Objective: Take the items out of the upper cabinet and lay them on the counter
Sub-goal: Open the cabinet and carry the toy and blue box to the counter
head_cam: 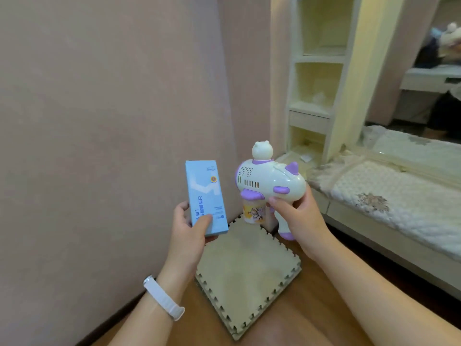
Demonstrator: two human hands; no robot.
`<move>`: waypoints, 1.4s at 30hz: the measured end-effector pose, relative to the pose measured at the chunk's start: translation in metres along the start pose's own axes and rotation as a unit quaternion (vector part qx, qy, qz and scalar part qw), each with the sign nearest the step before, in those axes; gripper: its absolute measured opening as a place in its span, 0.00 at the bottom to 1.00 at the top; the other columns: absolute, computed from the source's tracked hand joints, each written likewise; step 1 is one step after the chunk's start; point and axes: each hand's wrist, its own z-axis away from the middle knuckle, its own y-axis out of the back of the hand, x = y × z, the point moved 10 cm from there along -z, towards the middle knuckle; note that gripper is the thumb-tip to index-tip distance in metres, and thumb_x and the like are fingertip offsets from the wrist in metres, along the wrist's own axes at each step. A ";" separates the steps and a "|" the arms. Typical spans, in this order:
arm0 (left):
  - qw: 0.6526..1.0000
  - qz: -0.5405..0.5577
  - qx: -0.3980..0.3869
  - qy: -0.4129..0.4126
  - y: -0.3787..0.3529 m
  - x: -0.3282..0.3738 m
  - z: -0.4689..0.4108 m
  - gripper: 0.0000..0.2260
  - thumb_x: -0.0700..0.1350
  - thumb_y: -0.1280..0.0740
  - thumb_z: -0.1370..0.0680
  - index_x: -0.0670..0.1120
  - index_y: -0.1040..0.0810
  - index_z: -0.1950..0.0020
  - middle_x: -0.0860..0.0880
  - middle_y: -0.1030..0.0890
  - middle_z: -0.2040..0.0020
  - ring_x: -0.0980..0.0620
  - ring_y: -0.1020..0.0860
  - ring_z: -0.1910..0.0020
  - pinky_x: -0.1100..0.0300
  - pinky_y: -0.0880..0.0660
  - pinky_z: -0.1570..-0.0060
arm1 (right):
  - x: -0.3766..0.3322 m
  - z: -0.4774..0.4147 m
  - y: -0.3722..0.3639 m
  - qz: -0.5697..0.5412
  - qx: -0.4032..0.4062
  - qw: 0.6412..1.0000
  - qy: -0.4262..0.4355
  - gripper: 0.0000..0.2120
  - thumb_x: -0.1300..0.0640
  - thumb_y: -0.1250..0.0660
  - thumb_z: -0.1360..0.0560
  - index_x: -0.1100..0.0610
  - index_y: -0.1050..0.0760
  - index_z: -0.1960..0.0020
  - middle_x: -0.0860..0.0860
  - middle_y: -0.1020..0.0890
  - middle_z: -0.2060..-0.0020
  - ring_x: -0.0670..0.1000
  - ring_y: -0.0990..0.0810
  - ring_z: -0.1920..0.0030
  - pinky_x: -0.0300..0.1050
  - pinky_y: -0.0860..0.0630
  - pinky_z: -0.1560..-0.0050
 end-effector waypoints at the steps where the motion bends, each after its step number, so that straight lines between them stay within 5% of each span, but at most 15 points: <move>1: 1.000 -0.002 -0.019 0.001 -0.019 -0.001 -0.006 0.17 0.35 0.37 0.22 0.47 0.34 0.35 0.49 0.18 0.48 0.53 0.16 0.59 0.54 0.20 0.63 | 0.000 -0.002 0.018 -0.004 0.021 1.000 0.005 0.28 0.48 0.26 0.34 0.41 0.30 0.37 0.47 0.18 0.46 0.51 0.18 0.48 0.58 0.19 0.51; 6: 0.993 0.006 -0.117 0.023 -0.116 -0.018 -0.039 0.17 0.35 0.36 0.22 0.46 0.33 0.35 0.49 0.17 0.48 0.49 0.16 0.56 0.49 0.19 0.59 | 0.006 -0.014 0.102 -0.007 0.122 0.992 0.018 0.30 0.51 0.24 0.33 0.47 0.30 0.34 0.51 0.18 0.46 0.49 0.18 0.50 0.53 0.20 0.45; 10: 0.981 0.005 -0.191 0.025 -0.194 -0.038 -0.068 0.15 0.36 0.36 0.22 0.45 0.33 0.36 0.50 0.18 0.47 0.56 0.16 0.60 0.59 0.22 0.68 | 0.019 -0.029 0.164 0.016 0.193 0.981 -0.001 0.31 0.49 0.24 0.34 0.44 0.31 0.34 0.49 0.18 0.44 0.51 0.18 0.45 0.56 0.20 0.42; 28: 0.909 0.000 -0.405 0.096 -0.431 -0.090 -0.185 0.16 0.37 0.35 0.22 0.47 0.32 0.36 0.47 0.18 0.46 0.51 0.17 0.54 0.58 0.21 0.65 | 0.043 -0.105 0.317 0.067 0.401 0.913 -0.027 0.25 0.55 0.25 0.28 0.49 0.30 0.35 0.55 0.19 0.45 0.52 0.18 0.49 0.44 0.20 0.53; 38: 0.898 -0.030 -0.419 0.130 -0.526 -0.125 -0.203 0.13 0.38 0.35 0.22 0.54 0.30 0.44 0.52 0.18 0.47 0.52 0.16 0.54 0.55 0.20 0.62 | 0.075 -0.154 0.409 0.058 0.422 0.902 -0.070 0.27 0.51 0.24 0.29 0.47 0.31 0.34 0.53 0.19 0.46 0.55 0.18 0.48 0.44 0.20 0.58; 42: 0.912 -0.044 -0.382 0.144 -0.566 -0.141 -0.222 0.12 0.37 0.35 0.22 0.49 0.29 0.42 0.49 0.18 0.47 0.50 0.16 0.55 0.57 0.21 0.65 | 0.095 -0.193 0.456 0.055 0.395 0.913 -0.082 0.29 0.48 0.24 0.32 0.46 0.31 0.35 0.53 0.19 0.45 0.54 0.18 0.48 0.48 0.20 0.54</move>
